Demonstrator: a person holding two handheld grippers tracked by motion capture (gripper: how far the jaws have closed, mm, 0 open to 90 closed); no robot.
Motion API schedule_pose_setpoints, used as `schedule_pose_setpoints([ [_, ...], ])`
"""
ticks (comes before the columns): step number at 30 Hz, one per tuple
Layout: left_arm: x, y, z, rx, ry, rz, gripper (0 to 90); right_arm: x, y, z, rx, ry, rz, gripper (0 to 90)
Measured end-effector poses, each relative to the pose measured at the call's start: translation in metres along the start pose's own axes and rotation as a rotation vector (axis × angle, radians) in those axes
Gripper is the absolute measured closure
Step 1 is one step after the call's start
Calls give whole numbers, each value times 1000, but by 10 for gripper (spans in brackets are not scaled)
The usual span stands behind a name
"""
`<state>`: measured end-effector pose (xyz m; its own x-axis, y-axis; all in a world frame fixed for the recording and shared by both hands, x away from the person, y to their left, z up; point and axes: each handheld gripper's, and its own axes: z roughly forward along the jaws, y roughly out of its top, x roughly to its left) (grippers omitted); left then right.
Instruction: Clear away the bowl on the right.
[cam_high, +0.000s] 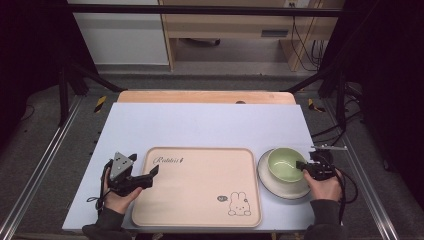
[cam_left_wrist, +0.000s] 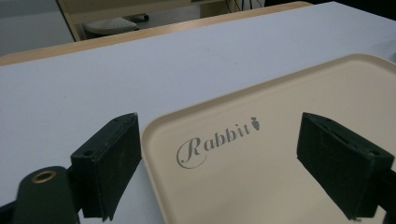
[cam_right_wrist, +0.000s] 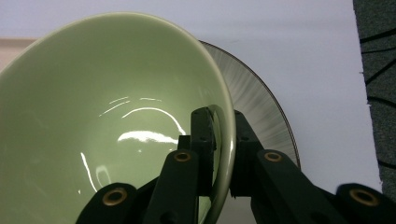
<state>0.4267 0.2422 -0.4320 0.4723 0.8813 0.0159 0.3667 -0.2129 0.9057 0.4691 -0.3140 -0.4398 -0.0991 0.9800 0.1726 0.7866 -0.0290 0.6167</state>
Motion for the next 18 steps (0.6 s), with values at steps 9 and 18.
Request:
schedule_pose_setpoints([
  [9,0,0,0,0,3,-1,135,6,1,-4,-22,-23,-25,838],
  [18,0,0,-1,-2,4,0,135,13,3,-11,-42,-22,-40,834],
])
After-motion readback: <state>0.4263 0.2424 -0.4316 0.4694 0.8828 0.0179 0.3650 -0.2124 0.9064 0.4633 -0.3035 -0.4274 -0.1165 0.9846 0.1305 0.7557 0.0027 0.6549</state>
